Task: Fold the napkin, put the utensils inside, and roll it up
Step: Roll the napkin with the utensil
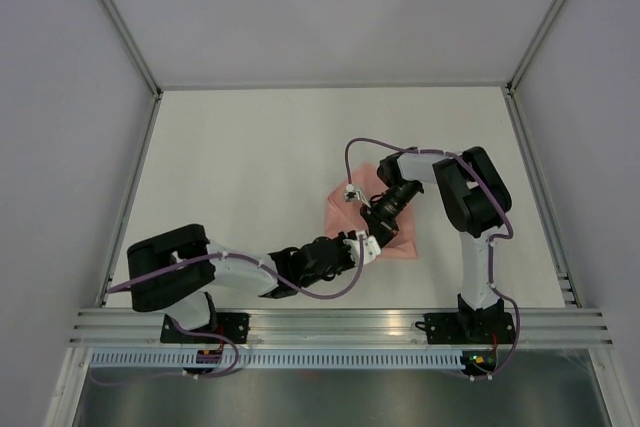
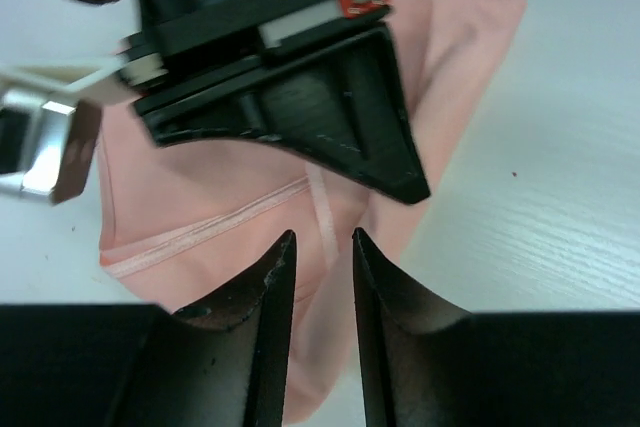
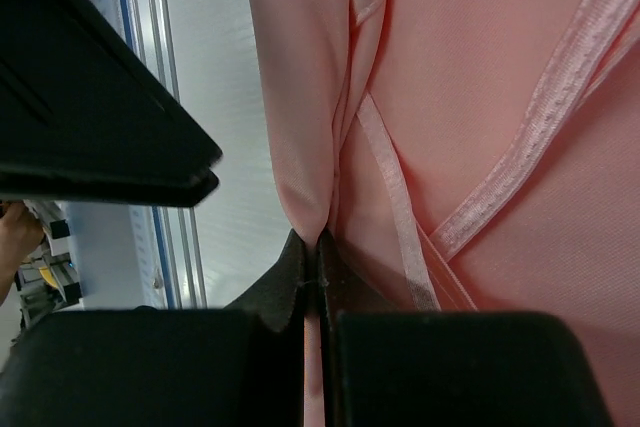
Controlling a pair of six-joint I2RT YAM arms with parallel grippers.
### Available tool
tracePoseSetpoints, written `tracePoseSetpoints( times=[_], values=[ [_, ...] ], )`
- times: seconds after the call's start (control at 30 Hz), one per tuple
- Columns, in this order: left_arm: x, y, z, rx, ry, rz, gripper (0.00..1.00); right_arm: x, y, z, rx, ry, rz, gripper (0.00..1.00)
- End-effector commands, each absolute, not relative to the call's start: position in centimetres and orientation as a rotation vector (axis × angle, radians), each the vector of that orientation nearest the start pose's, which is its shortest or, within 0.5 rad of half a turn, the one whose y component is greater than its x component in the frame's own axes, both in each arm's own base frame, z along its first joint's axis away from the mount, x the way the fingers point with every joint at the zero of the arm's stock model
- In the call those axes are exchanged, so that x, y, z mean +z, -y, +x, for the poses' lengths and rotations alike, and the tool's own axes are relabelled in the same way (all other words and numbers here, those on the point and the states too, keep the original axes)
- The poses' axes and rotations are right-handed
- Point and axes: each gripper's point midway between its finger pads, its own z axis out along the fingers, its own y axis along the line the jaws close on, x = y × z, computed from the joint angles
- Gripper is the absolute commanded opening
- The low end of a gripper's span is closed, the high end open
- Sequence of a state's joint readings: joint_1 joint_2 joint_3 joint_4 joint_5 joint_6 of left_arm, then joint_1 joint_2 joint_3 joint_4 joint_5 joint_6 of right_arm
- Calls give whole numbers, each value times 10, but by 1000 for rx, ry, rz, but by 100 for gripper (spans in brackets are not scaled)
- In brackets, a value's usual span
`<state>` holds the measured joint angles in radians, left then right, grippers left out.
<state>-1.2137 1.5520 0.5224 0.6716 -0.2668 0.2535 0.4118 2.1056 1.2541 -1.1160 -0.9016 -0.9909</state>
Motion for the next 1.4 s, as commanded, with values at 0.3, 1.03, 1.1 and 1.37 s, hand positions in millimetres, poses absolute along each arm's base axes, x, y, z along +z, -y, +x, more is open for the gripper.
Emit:
tracePoseSetpoints(
  times=[0.3,1.03,1.1,1.37],
  values=[
    [42,395,175,-168,-1325,1489,48,-24,-194,204,1350,-2387,-1755,0],
    [-30,373,147,-332,-1614,1758,5,-22,-193,206,1421,-2389,-1731,0],
    [-32,373,142,-389,-1656,1774,2,-21,-193,206,1414,-2381,-1730,6],
    [-34,369,132,-582,-1849,1794,2,14,-201,229,1279,-2248,-1661,39]
  ],
)
